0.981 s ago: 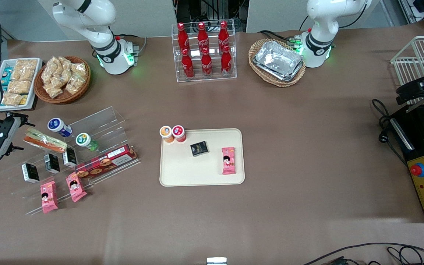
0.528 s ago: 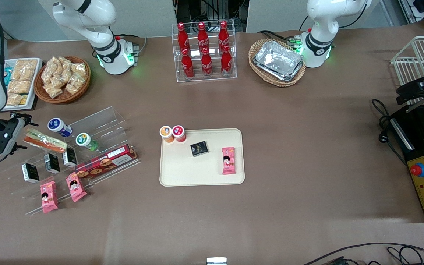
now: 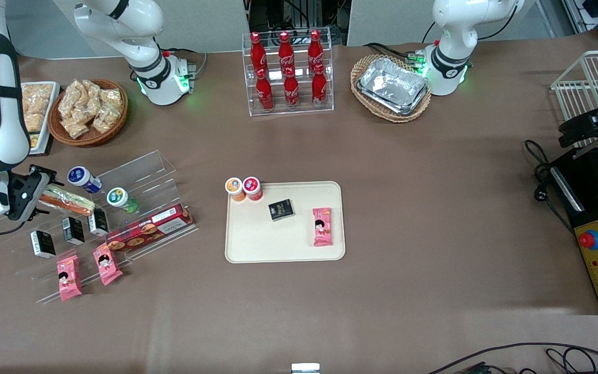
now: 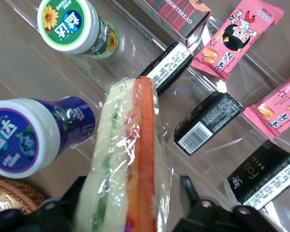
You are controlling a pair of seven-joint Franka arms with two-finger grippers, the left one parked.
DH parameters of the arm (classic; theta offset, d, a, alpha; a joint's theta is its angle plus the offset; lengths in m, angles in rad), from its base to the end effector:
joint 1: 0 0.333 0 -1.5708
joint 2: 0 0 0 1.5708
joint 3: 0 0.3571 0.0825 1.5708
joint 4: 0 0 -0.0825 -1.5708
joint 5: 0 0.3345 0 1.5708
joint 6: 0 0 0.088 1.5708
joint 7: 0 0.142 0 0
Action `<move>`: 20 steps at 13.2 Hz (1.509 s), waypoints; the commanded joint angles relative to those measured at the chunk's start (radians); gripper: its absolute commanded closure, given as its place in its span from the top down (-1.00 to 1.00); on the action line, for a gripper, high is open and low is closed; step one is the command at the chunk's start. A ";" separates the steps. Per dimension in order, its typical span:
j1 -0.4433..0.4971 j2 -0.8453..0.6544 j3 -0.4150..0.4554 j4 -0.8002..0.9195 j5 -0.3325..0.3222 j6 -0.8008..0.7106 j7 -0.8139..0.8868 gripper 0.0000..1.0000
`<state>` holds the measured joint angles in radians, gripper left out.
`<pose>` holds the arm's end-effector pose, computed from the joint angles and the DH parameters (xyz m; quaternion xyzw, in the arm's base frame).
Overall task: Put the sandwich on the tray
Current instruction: 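Lift the sandwich off the rack and carry it over the cream tray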
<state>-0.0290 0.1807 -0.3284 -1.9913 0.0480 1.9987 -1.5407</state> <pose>0.4998 -0.1750 0.3980 -0.8337 -0.5462 0.0540 0.0614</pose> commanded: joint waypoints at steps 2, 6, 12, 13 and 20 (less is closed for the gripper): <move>0.008 -0.013 0.000 -0.003 0.012 0.014 -0.033 -0.29; 0.009 -0.021 0.005 0.049 0.006 -0.012 -0.035 -0.44; 0.041 -0.032 0.008 0.279 0.001 -0.249 -0.015 -0.42; 0.056 -0.030 0.006 0.326 0.001 -0.292 -0.013 -0.42; 0.331 -0.030 0.009 0.411 0.015 -0.410 0.336 -0.42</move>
<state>0.1855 0.1331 -0.3118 -1.6121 0.0527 1.6126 -1.3040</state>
